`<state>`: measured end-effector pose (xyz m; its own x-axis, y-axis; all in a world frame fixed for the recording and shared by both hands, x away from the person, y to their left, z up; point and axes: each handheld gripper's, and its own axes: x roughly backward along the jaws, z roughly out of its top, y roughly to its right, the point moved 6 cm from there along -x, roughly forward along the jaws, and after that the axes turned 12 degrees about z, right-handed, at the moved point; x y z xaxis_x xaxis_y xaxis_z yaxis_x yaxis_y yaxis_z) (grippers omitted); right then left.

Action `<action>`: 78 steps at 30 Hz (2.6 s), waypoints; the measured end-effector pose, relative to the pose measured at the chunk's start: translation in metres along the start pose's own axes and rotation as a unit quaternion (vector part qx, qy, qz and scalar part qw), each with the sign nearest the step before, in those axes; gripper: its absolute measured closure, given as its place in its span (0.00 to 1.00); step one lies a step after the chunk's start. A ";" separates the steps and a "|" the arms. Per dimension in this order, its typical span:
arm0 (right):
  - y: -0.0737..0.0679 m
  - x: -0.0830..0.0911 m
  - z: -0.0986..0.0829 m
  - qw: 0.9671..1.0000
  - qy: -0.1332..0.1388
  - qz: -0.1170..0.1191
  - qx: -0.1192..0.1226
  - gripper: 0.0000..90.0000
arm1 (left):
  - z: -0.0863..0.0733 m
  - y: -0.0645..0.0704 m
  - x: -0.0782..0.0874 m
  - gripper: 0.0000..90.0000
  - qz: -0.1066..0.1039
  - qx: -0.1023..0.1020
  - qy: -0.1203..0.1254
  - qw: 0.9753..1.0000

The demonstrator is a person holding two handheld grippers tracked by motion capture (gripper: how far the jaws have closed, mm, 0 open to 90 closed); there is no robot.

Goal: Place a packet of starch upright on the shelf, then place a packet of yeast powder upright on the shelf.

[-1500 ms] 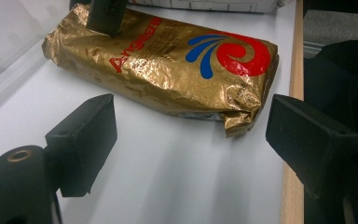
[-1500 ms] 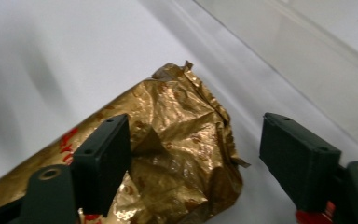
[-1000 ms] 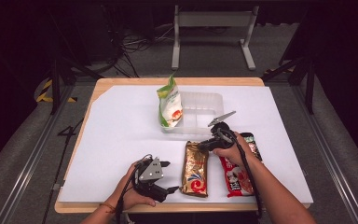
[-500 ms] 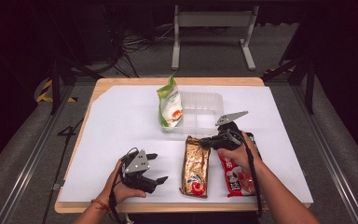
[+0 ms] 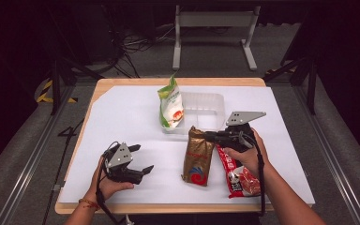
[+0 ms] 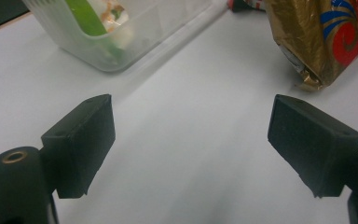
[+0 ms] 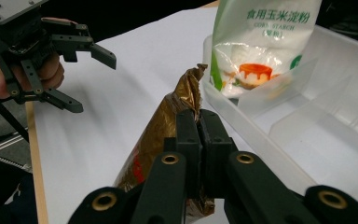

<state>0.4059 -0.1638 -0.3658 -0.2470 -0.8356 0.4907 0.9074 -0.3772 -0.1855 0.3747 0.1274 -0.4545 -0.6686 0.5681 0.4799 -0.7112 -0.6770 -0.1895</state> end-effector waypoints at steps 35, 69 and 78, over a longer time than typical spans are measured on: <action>0.005 0.036 0.051 0.993 0.073 -0.081 0.037 0.99 | -0.006 -0.008 0.003 0.17 0.006 0.010 0.004 1.000; 0.049 0.022 0.101 0.983 0.094 -0.158 0.015 0.99 | -0.002 0.007 0.000 0.16 -0.012 -0.011 0.002 1.000; 0.067 0.015 0.108 0.978 0.092 -0.188 0.005 0.99 | -0.002 0.010 0.000 0.16 -0.019 -0.013 0.004 1.000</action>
<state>0.4996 -0.1583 -0.2786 -0.6207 -0.6959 0.3612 0.7430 -0.6692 -0.0124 0.3676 0.1219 -0.4586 -0.6421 0.5973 0.4805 -0.7417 -0.6425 -0.1926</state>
